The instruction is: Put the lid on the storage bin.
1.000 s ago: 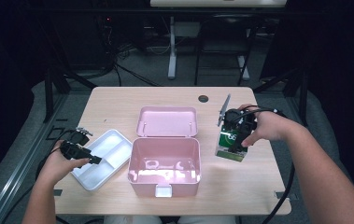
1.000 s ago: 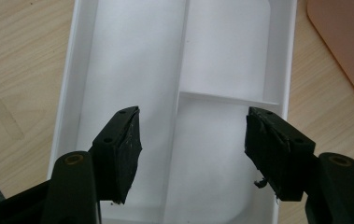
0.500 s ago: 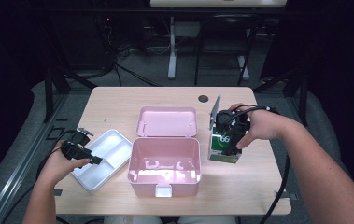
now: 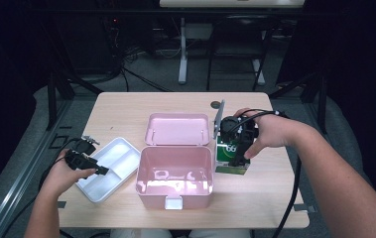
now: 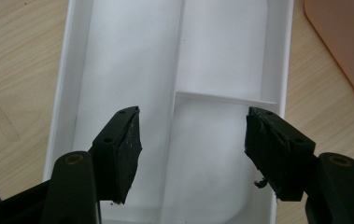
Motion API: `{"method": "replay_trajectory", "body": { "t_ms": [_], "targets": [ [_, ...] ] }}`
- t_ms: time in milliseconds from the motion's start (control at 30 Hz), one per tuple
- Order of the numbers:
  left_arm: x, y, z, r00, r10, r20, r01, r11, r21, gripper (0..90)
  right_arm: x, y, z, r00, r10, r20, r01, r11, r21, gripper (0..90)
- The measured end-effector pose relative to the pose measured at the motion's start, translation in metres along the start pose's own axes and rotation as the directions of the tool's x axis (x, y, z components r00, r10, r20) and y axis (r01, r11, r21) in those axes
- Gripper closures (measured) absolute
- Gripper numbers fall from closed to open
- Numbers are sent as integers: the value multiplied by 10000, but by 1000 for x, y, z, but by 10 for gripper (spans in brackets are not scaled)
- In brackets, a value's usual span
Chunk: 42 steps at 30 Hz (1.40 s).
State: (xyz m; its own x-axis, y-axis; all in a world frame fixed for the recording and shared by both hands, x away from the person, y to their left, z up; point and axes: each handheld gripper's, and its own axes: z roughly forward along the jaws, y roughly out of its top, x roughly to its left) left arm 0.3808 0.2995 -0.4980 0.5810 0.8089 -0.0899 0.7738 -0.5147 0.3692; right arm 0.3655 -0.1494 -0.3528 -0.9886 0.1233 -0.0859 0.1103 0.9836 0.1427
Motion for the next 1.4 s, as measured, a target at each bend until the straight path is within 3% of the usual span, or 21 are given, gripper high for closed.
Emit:
{"method": "replay_trajectory", "body": {
  "t_ms": [567,1033,1400],
  "targets": [
    [0,0,0,10000,-13,11,13,10000,38,361,11,41,-2,9991,-372,-190,362,9982,-476,158],
    [0,0,1,10000,5,26,-5,10000,65,361,16,77,9,9980,-253,-582,231,9990,-377,158],
    [0,0,1,10000,2,52,-2,10000,47,361,18,89,21,9983,-347,-472,335,9991,-268,158]
  ]
}}
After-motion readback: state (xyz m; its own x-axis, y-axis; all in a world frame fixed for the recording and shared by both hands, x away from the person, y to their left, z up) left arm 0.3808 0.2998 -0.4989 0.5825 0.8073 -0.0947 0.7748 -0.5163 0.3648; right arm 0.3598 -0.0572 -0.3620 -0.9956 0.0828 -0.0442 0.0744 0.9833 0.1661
